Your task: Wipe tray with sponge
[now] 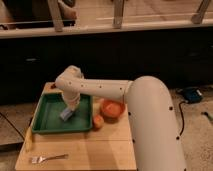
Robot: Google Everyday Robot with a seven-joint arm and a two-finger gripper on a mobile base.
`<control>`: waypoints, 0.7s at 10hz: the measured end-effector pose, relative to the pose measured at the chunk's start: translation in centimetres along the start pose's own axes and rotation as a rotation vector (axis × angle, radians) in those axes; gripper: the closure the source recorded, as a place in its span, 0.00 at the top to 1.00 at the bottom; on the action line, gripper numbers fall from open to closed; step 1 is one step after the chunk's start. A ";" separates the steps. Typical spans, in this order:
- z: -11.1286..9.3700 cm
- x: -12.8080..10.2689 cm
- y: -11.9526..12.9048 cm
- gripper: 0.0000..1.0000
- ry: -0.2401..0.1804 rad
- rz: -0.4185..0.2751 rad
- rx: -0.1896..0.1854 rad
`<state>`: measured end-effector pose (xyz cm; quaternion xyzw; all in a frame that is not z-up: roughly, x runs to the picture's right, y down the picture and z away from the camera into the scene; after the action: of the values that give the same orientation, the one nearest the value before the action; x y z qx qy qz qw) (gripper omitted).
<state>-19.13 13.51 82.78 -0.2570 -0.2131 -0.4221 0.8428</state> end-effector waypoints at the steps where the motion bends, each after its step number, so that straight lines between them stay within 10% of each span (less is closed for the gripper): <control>1: 0.2 -1.1 1.1 0.05 -0.005 -0.011 -0.008; 7: -0.6 4.6 5.9 0.05 0.033 0.122 -0.025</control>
<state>-11.68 13.40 83.45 -0.2731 -0.1778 -0.3768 0.8671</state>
